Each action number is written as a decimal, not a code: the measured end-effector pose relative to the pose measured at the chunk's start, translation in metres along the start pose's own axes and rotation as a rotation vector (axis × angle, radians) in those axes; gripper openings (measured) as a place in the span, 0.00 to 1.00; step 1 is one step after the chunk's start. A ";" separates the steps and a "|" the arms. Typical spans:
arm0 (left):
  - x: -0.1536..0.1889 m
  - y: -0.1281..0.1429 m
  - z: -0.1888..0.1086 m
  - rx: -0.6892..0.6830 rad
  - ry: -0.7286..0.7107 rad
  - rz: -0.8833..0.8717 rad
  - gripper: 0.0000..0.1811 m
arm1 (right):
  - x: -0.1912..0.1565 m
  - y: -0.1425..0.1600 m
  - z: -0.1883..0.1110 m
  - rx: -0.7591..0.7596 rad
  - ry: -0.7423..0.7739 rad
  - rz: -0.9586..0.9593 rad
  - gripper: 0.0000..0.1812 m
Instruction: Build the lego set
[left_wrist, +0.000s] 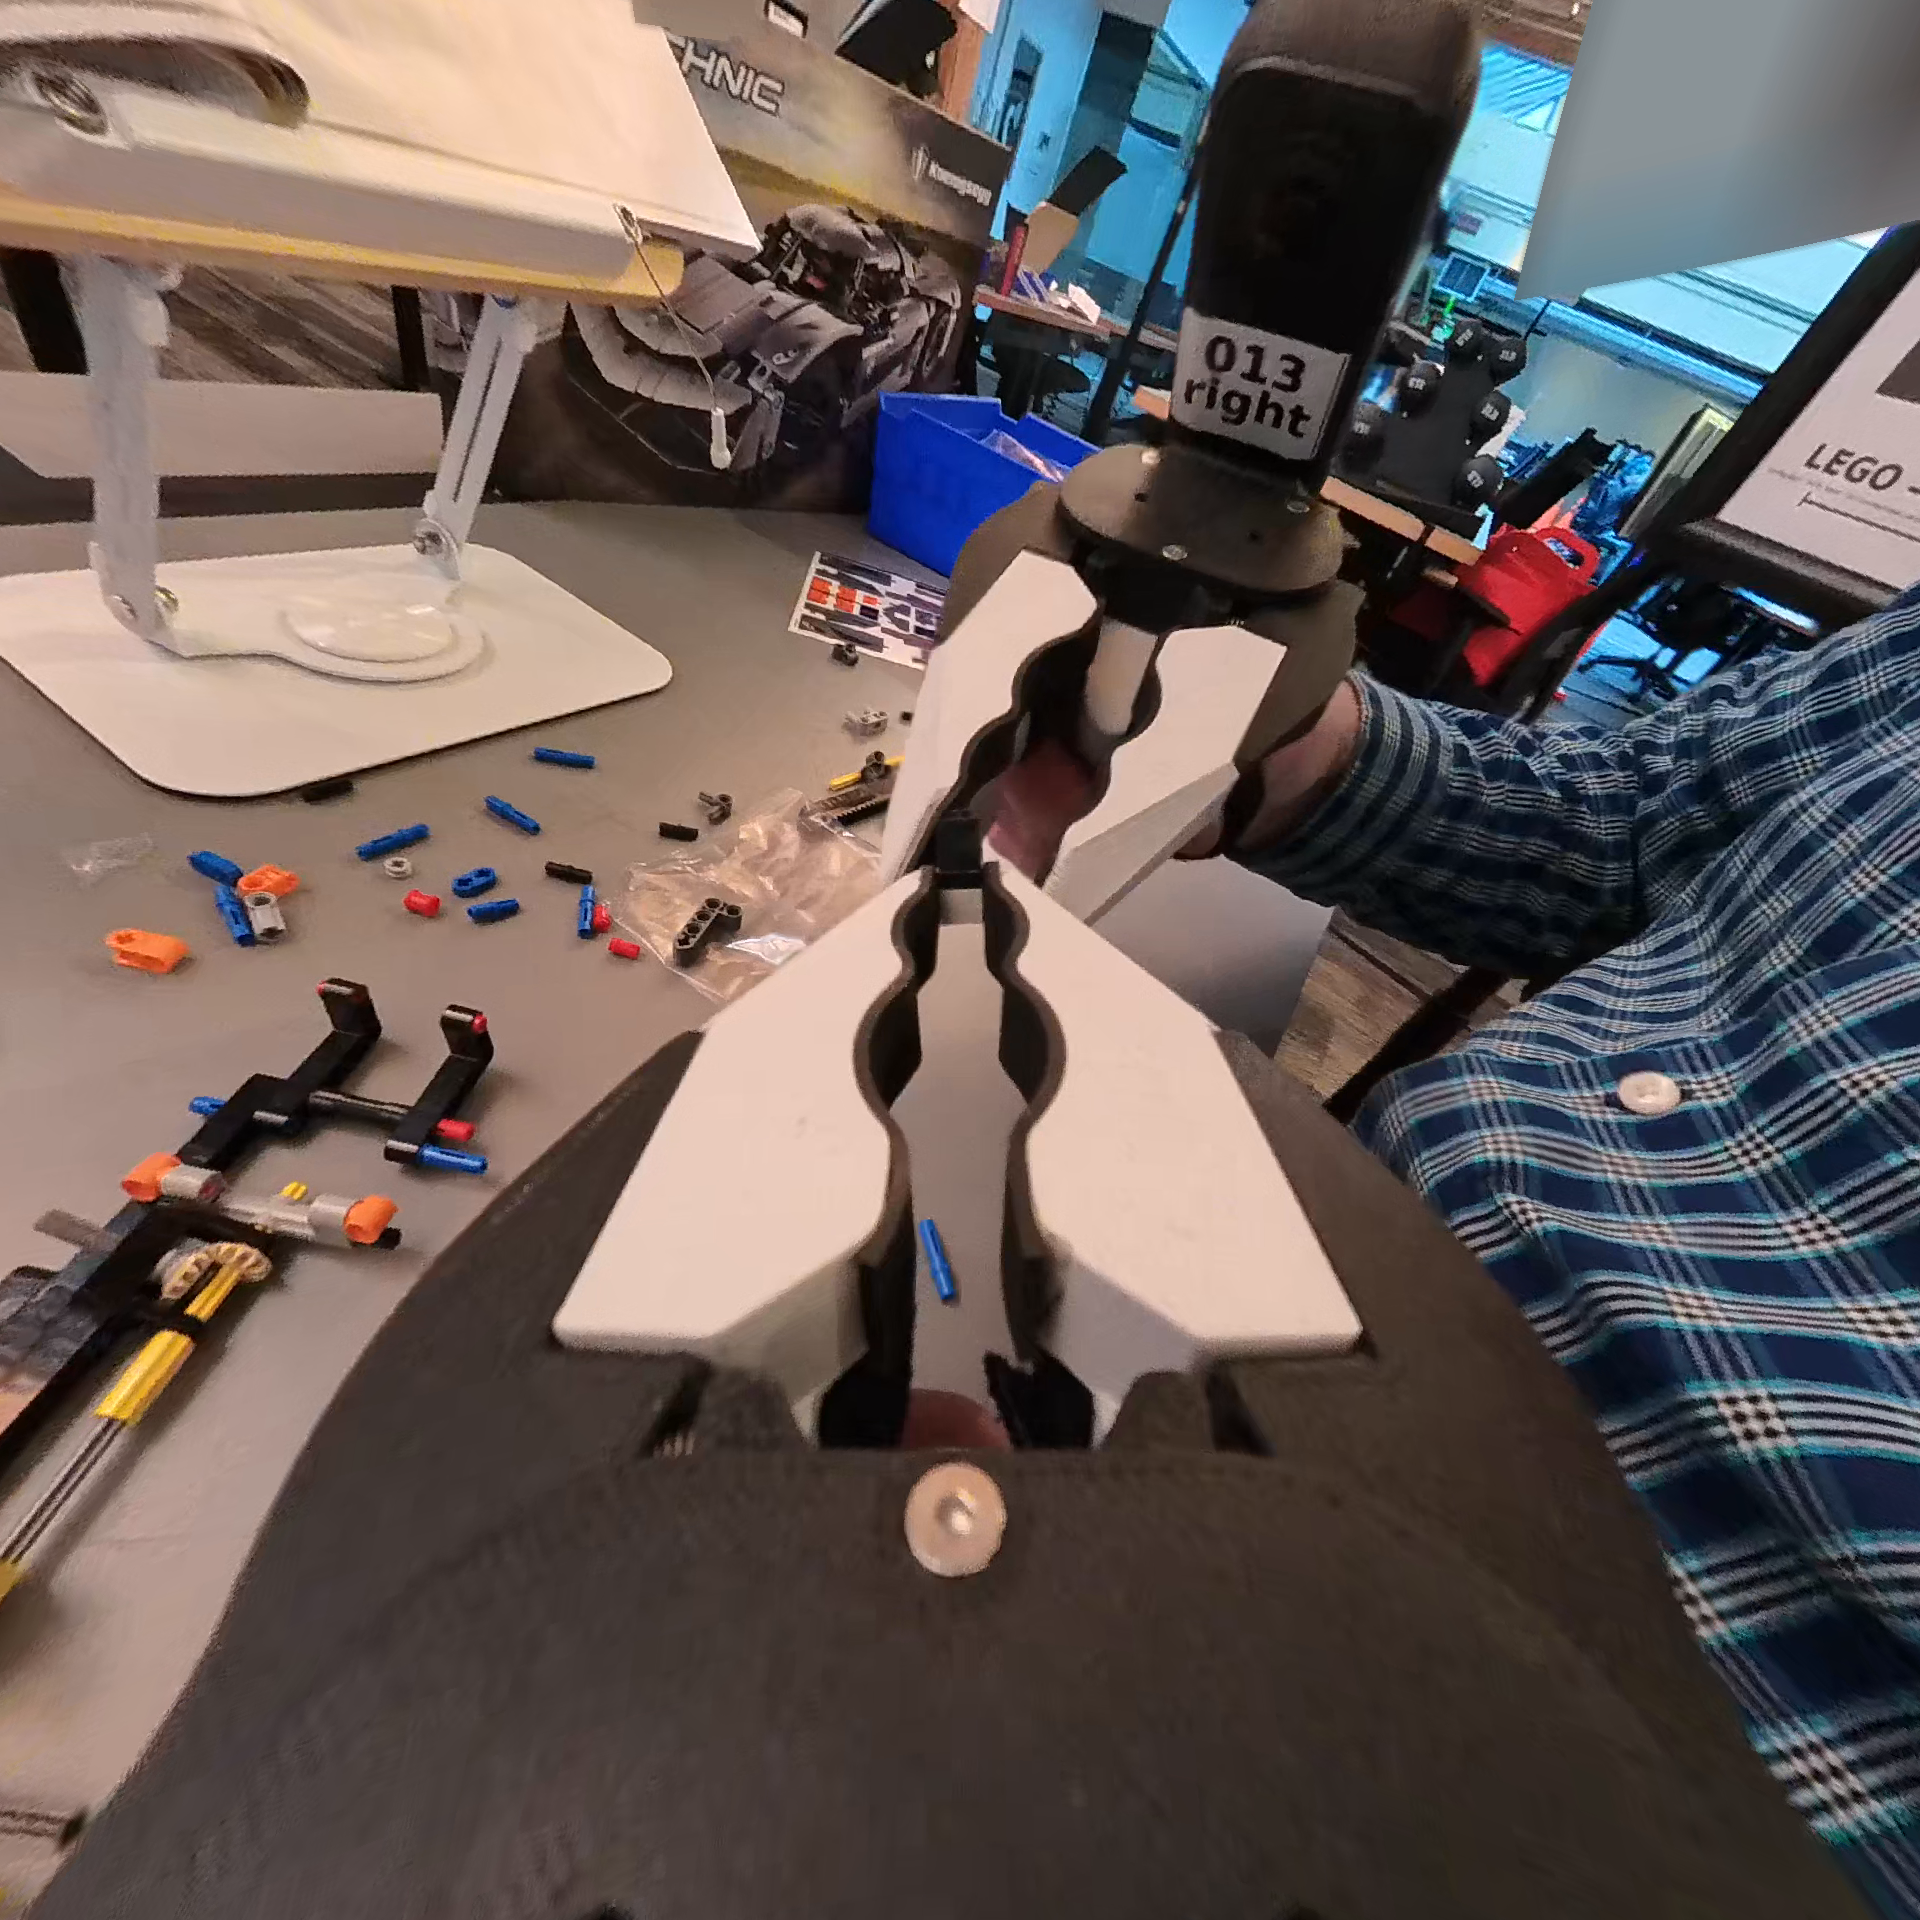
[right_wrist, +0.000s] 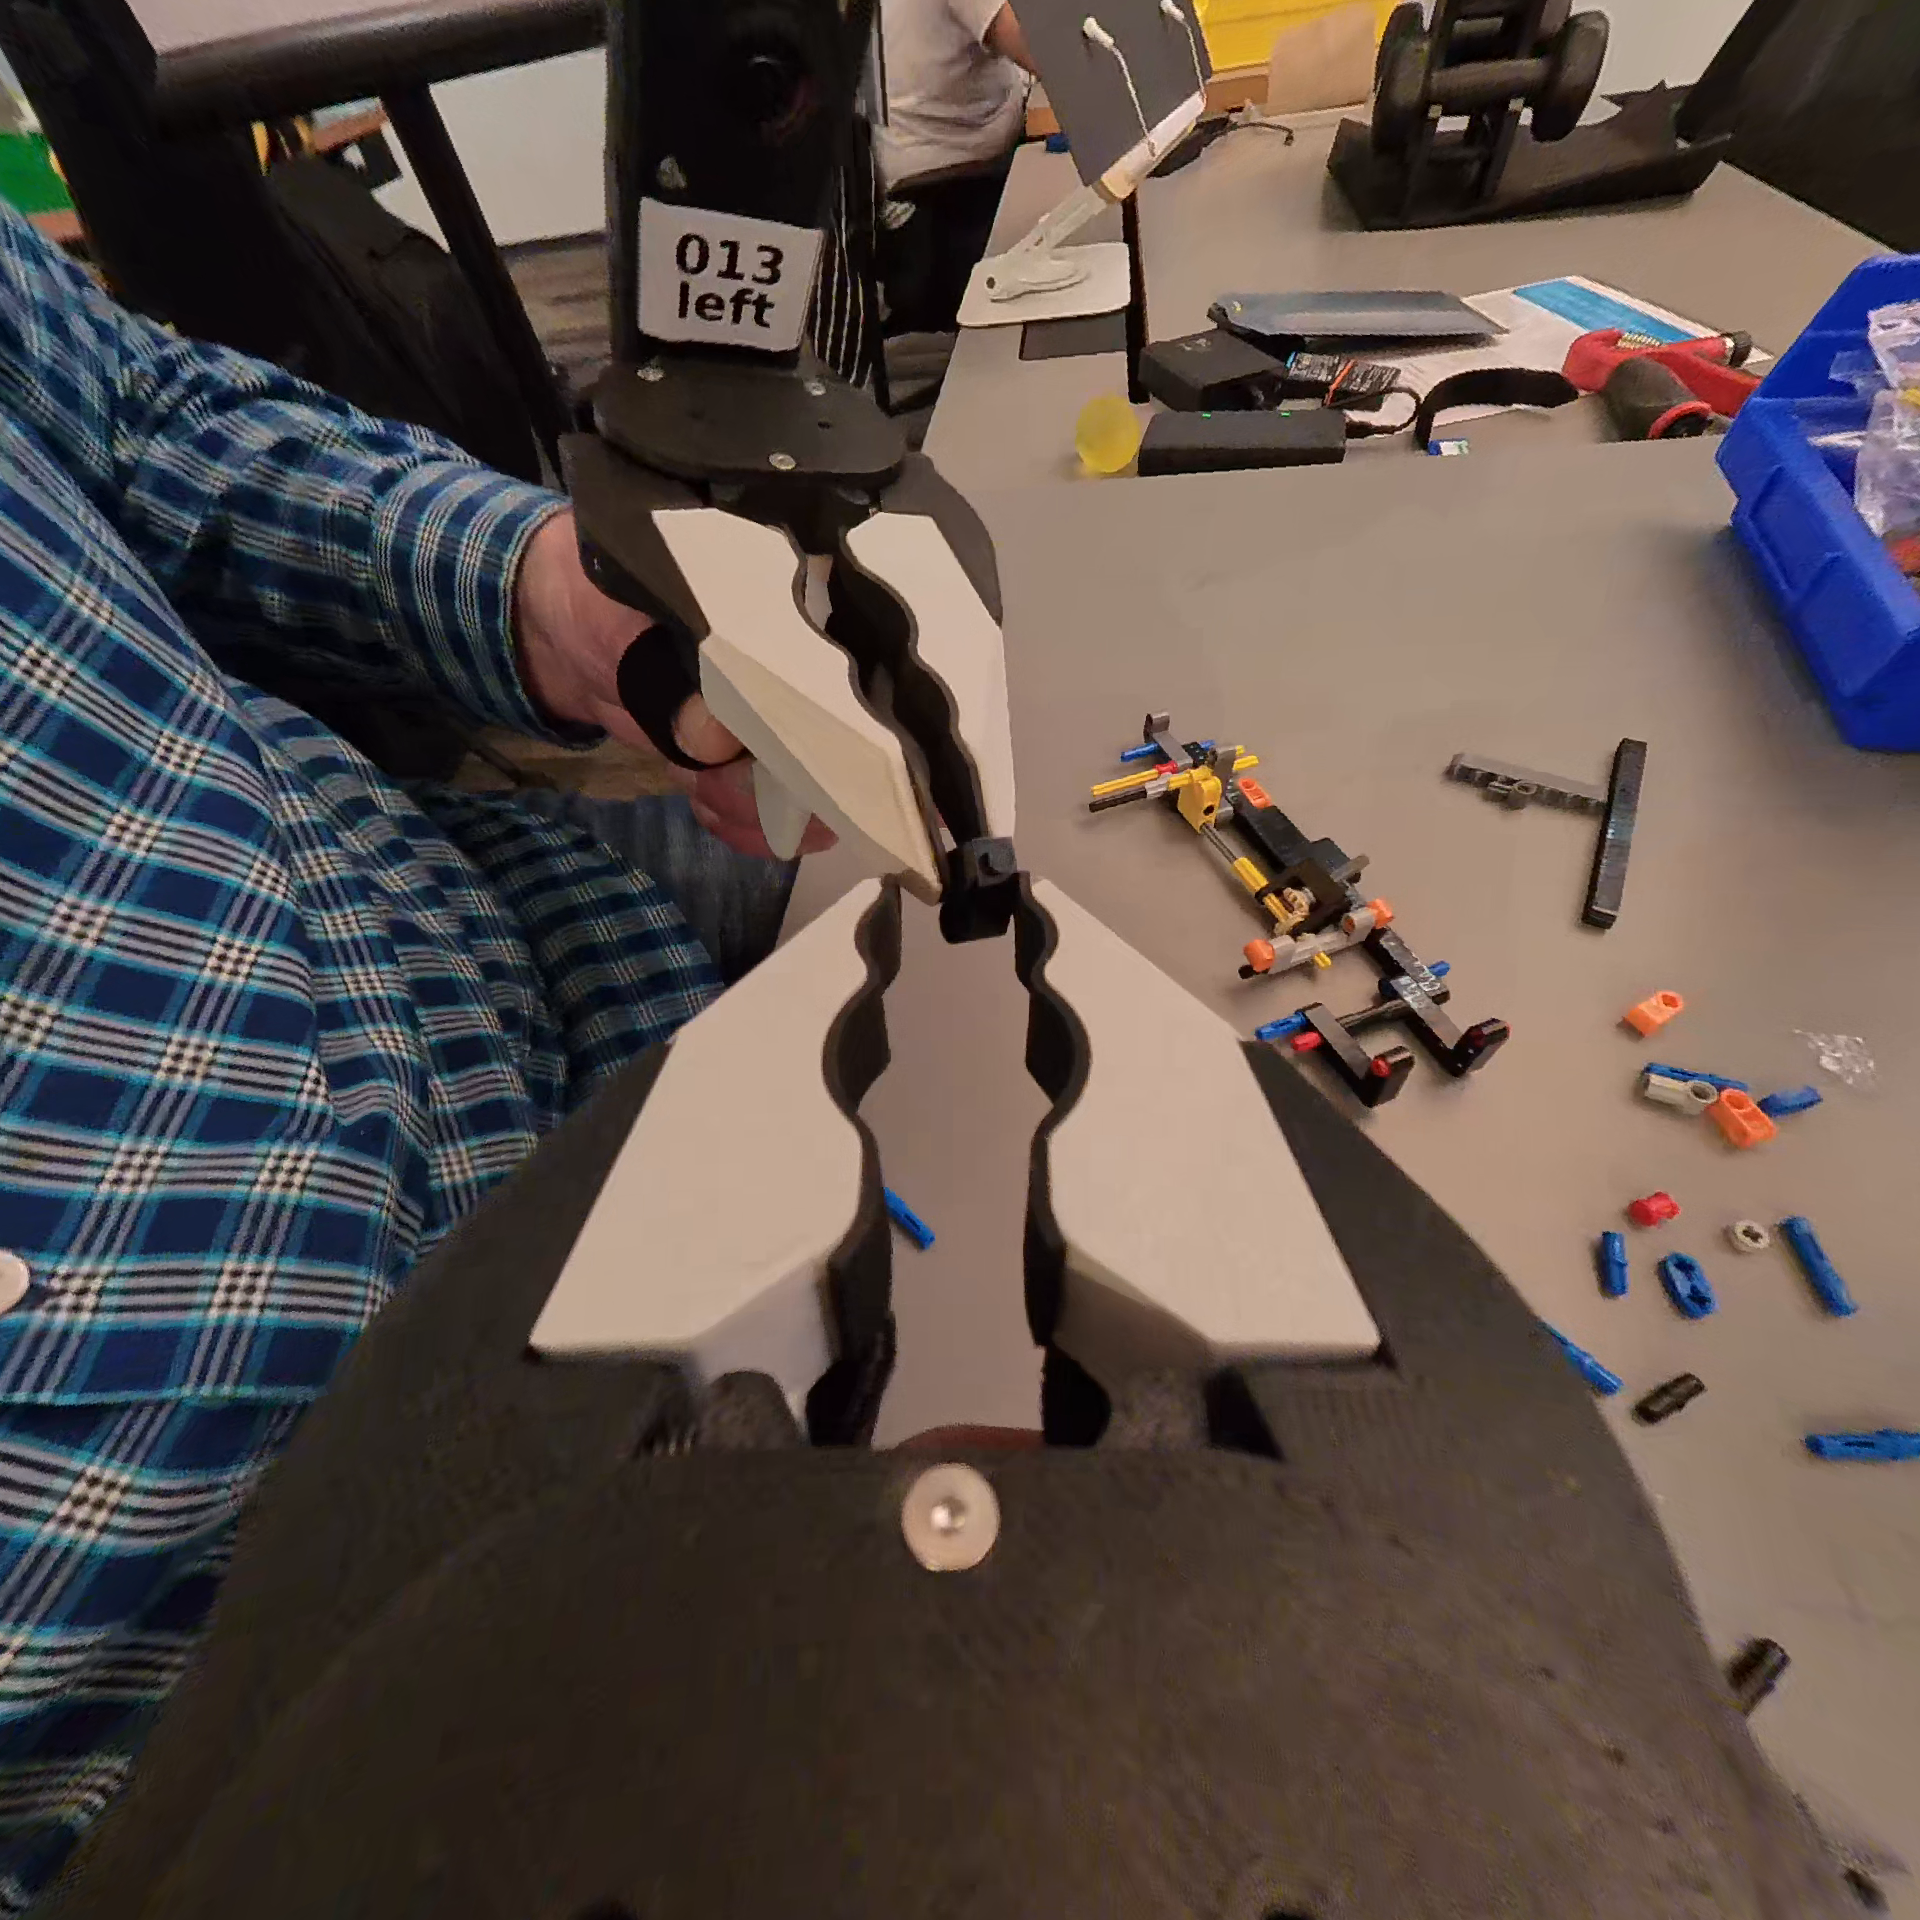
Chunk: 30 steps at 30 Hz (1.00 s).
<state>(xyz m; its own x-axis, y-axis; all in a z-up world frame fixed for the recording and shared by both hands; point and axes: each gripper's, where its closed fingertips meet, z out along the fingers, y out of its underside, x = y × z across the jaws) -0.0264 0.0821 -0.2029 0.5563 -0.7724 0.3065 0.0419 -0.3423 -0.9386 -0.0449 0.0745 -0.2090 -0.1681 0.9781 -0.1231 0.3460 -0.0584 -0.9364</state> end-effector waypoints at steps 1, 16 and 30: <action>-0.001 -0.002 -0.002 0.013 -0.006 0.003 0.03 | 0.000 -0.003 0.001 0.015 -0.010 0.021 0.11; -0.010 -0.018 -0.049 0.129 -0.090 0.009 0.04 | -0.010 -0.034 0.038 0.141 -0.177 0.188 0.04; -0.037 -0.039 -0.081 0.312 -0.092 -0.110 0.04 | 0.010 -0.062 0.061 0.217 -0.188 0.270 0.06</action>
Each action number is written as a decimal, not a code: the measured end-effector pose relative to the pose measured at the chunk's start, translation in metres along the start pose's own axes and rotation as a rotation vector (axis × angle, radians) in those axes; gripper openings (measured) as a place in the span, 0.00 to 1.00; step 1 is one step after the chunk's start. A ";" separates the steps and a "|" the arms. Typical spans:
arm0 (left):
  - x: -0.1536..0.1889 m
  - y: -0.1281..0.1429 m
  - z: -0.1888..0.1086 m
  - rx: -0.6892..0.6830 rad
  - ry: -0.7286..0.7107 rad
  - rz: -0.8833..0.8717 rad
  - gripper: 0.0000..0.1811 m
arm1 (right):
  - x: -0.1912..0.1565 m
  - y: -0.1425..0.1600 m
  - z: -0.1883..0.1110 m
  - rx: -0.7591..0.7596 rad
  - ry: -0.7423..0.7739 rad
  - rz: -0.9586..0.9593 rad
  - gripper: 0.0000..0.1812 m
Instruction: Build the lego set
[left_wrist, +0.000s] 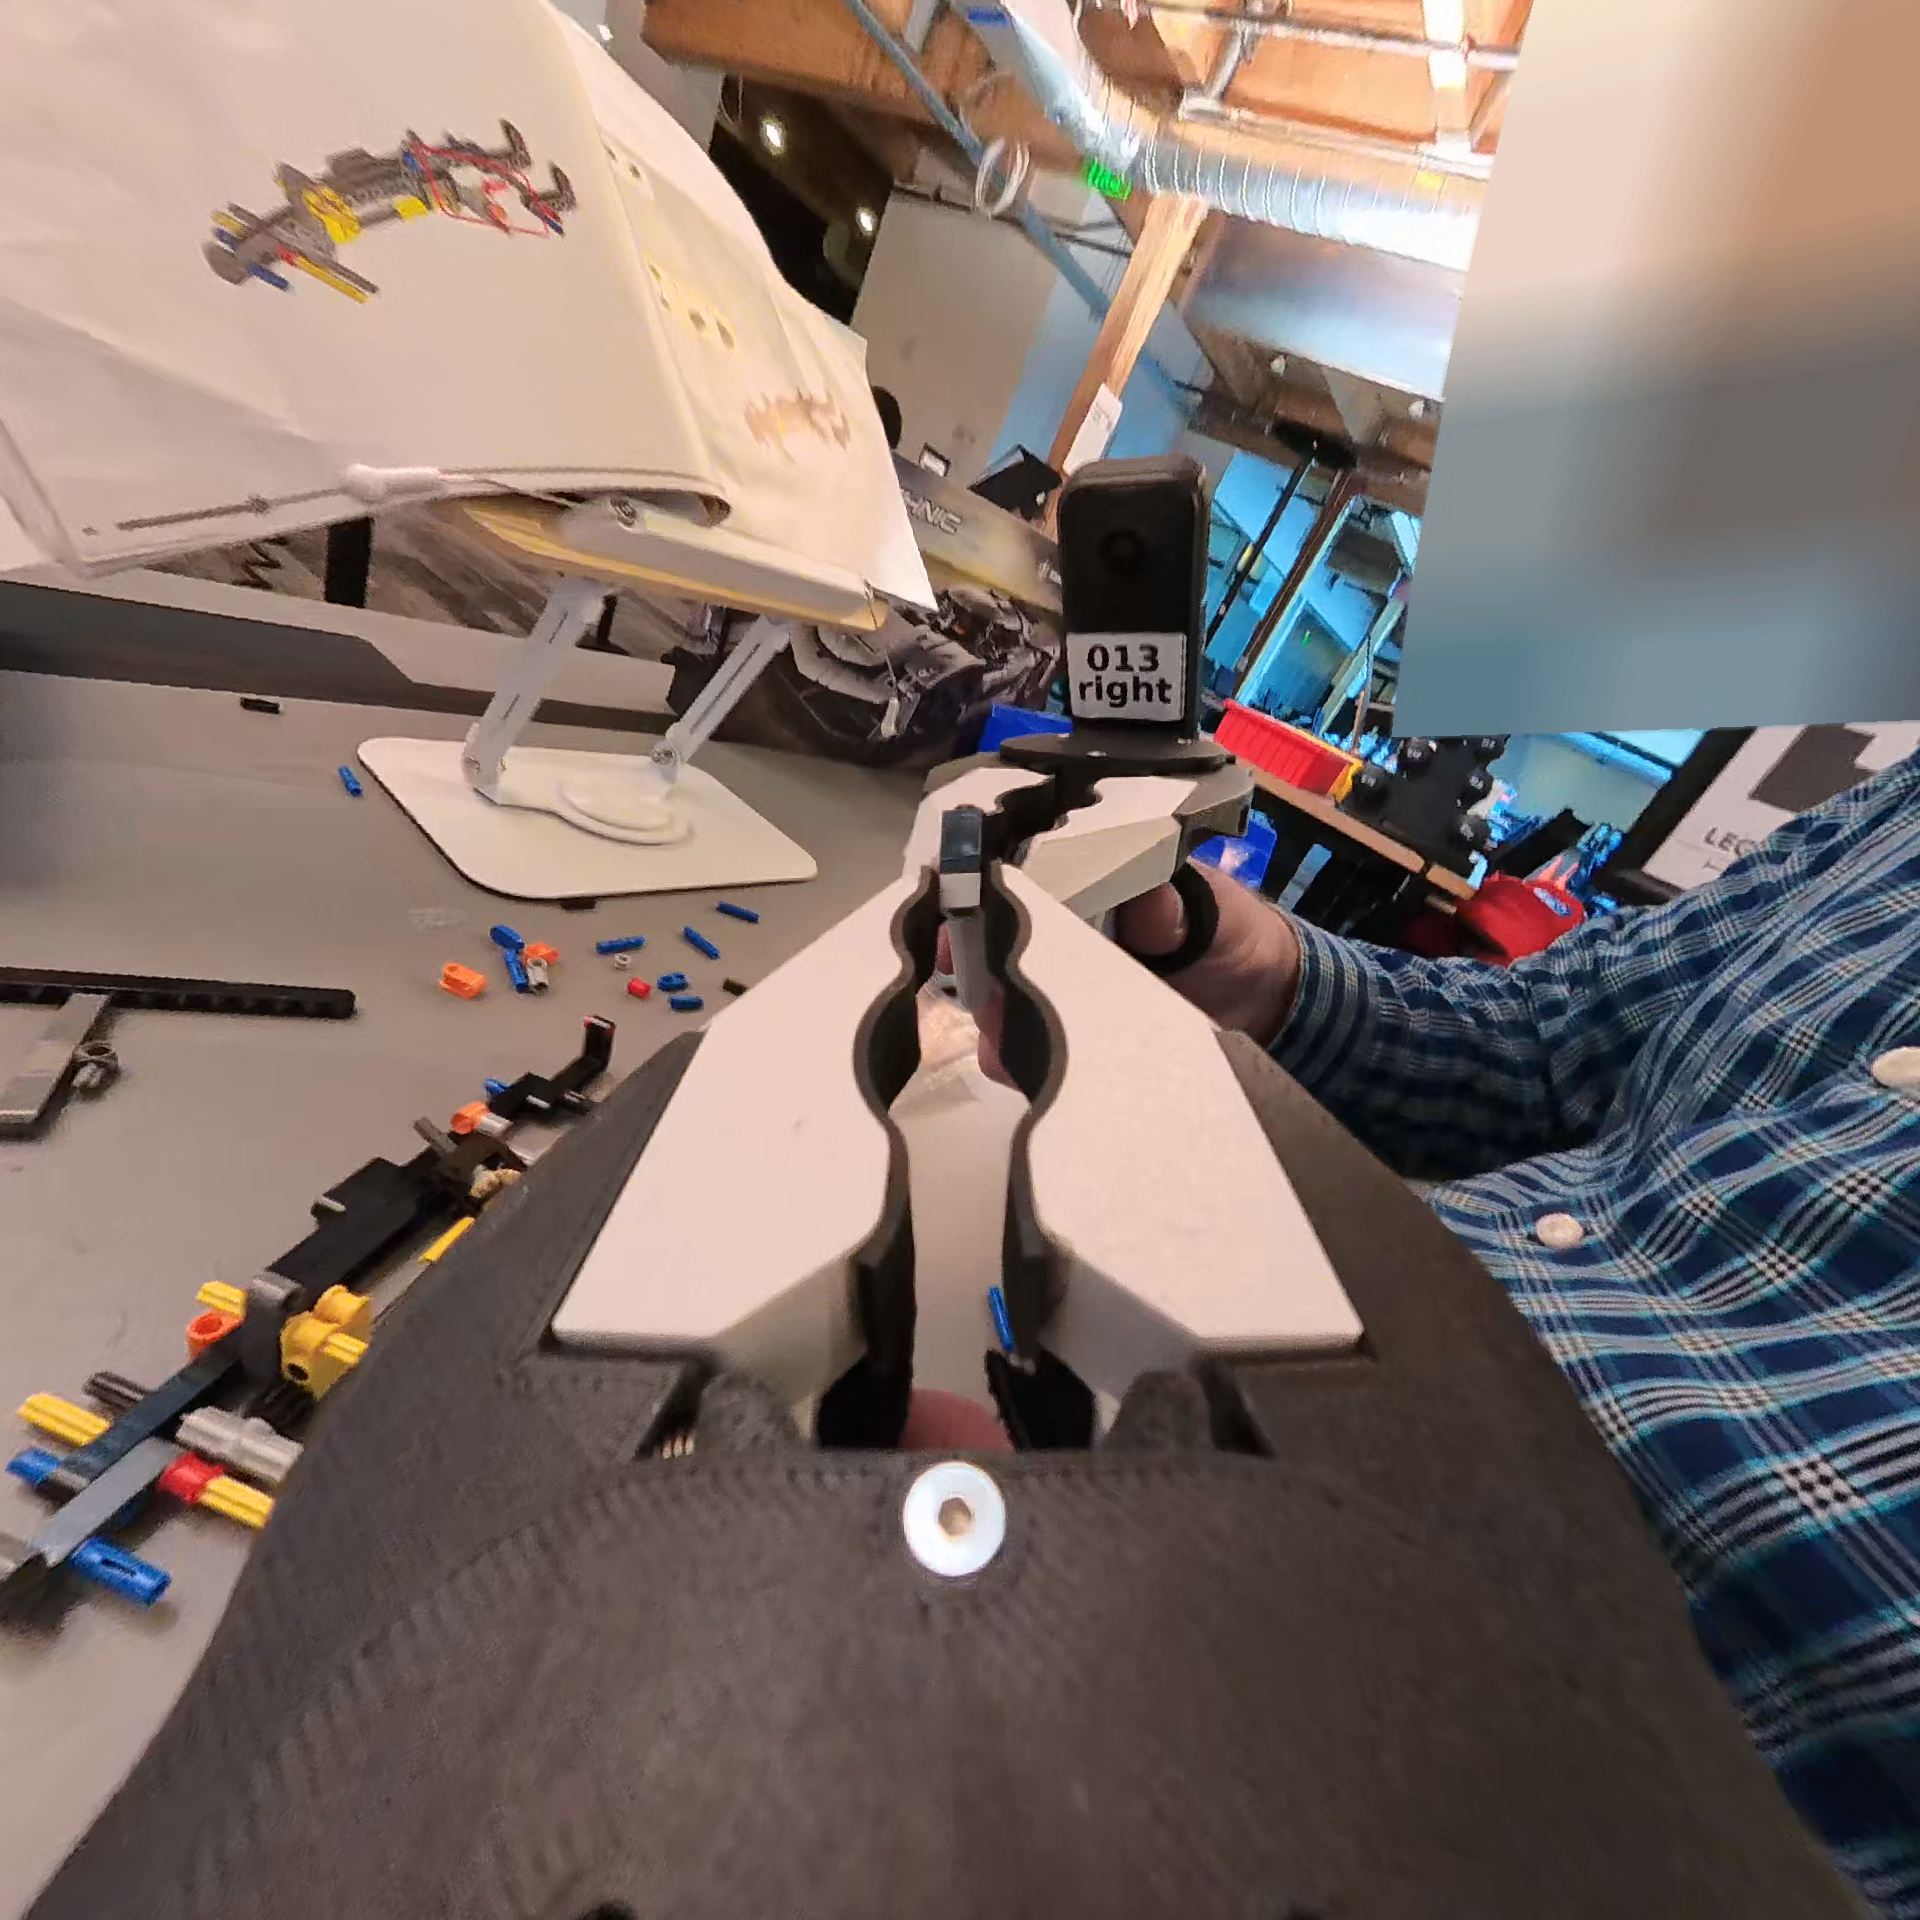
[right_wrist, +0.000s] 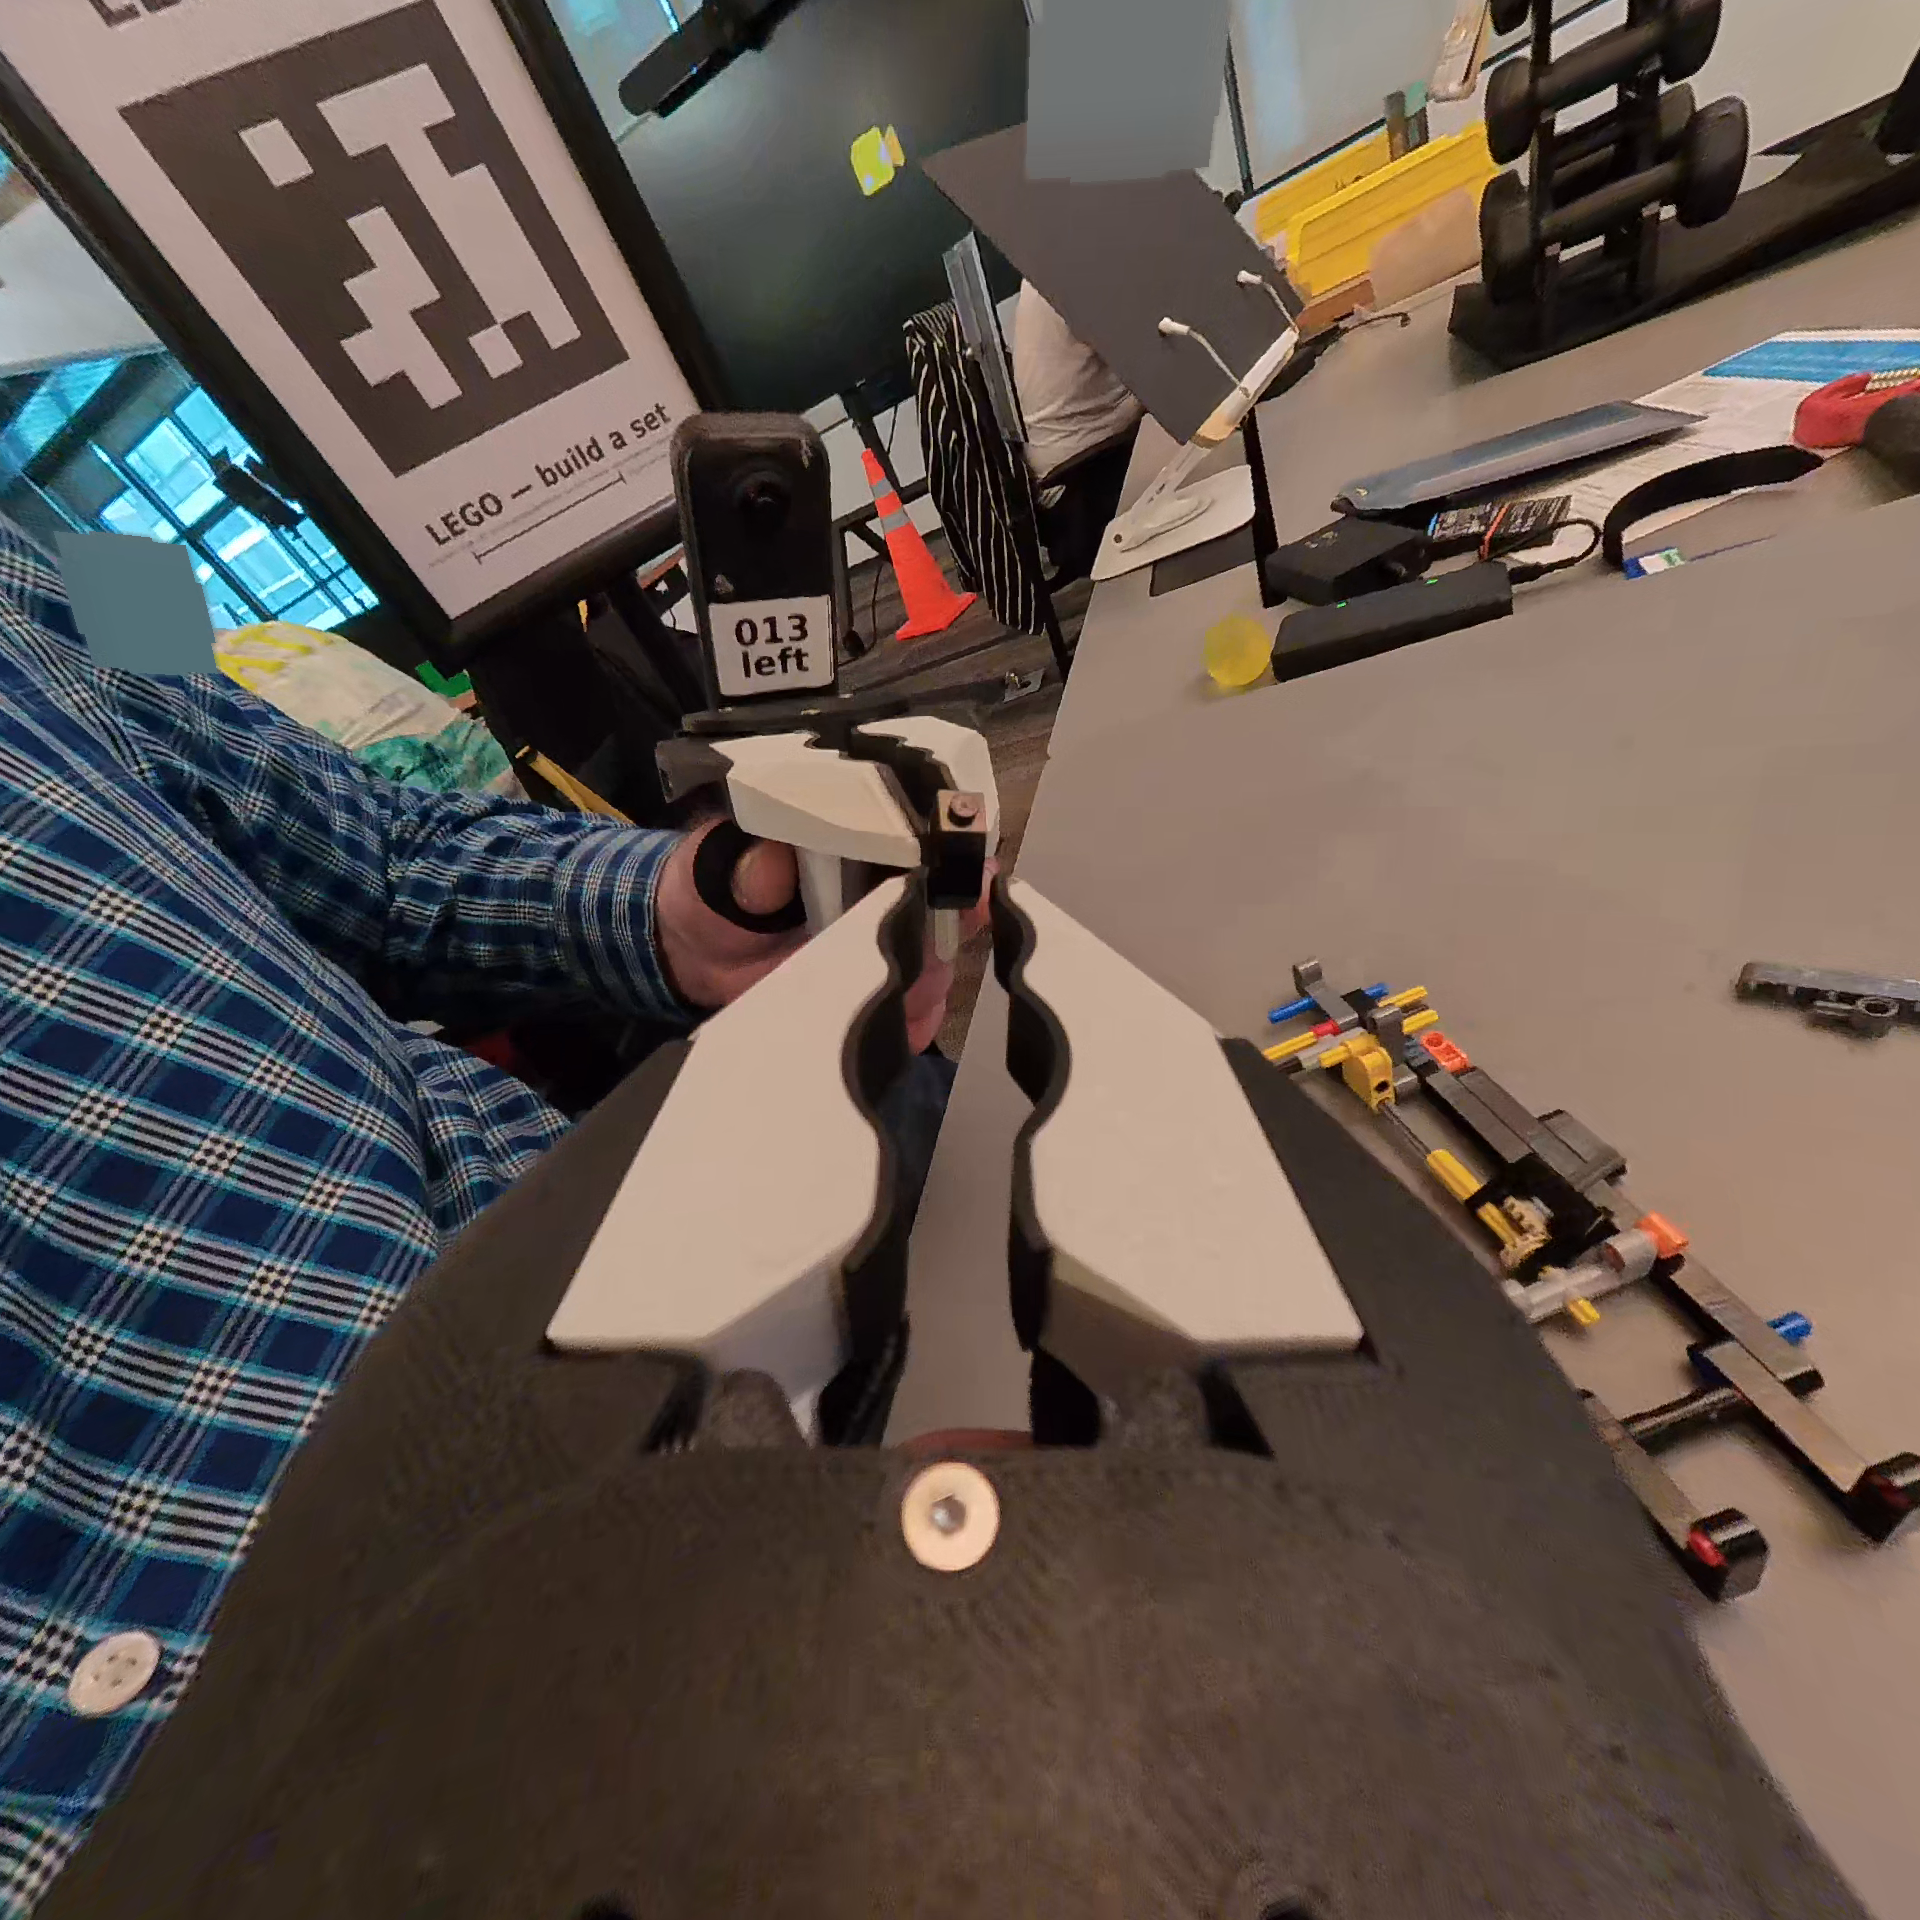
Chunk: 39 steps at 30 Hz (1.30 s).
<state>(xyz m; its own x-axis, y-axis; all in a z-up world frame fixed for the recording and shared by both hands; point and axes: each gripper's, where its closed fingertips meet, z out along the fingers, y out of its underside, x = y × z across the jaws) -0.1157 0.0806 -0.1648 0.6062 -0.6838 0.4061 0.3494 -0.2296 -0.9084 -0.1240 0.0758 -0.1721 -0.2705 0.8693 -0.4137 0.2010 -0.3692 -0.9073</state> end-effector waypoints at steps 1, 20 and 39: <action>-0.002 -0.002 -0.001 0.010 -0.004 0.000 0.04 | 0.001 -0.003 -0.001 0.015 -0.001 0.010 0.06; -0.014 -0.015 -0.002 -0.042 -0.010 0.062 0.16 | 0.006 -0.006 -0.003 -0.056 -0.014 -0.055 0.03; -0.006 -0.006 -0.005 -0.207 0.019 0.283 0.03 | 0.010 0.004 0.006 -0.216 0.092 -0.211 0.09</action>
